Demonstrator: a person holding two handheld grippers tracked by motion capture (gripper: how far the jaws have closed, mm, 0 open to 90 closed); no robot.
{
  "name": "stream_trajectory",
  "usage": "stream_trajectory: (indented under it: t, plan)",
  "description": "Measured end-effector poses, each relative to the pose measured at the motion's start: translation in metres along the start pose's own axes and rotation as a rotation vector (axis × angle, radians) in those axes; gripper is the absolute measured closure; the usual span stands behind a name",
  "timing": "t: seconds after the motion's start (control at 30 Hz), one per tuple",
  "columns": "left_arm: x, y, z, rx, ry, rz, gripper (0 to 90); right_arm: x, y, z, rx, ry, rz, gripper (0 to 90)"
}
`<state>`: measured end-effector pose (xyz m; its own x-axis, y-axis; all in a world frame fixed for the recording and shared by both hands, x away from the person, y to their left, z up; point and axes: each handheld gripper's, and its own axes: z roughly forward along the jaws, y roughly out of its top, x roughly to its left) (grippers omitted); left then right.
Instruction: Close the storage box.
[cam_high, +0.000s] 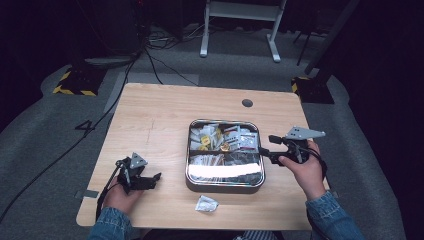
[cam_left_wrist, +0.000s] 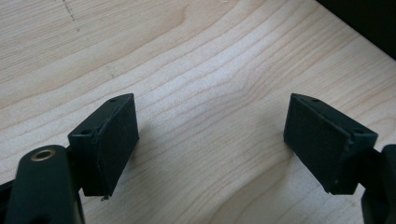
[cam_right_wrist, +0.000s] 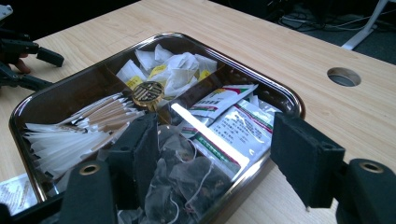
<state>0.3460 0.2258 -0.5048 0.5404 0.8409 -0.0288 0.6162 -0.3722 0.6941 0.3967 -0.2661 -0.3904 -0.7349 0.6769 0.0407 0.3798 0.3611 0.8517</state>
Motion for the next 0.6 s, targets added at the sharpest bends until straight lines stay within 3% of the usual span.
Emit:
stream_trajectory:
  t: [0.13,0.2,0.23,0.6]
  plan:
    - [0.0,-0.001,-0.001,-0.002,-0.001,0.004,18.2,-0.003,-0.012,-0.009,-0.039,-0.04,-0.002,33.5]
    - [0.0,-0.001,-0.001,-0.001,-0.004,0.004,18.3,-0.007,-0.025,-0.013,-0.07,-0.097,0.015,33.7]
    - [0.0,-0.001,-0.001,-0.001,-0.001,0.003,18.2,-0.01,-0.028,-0.011,-0.042,-0.097,0.008,33.8]
    - [0.001,0.0,0.0,0.0,-0.009,0.009,17.6,-0.019,-0.065,-0.009,0.01,-0.107,0.063,33.9]
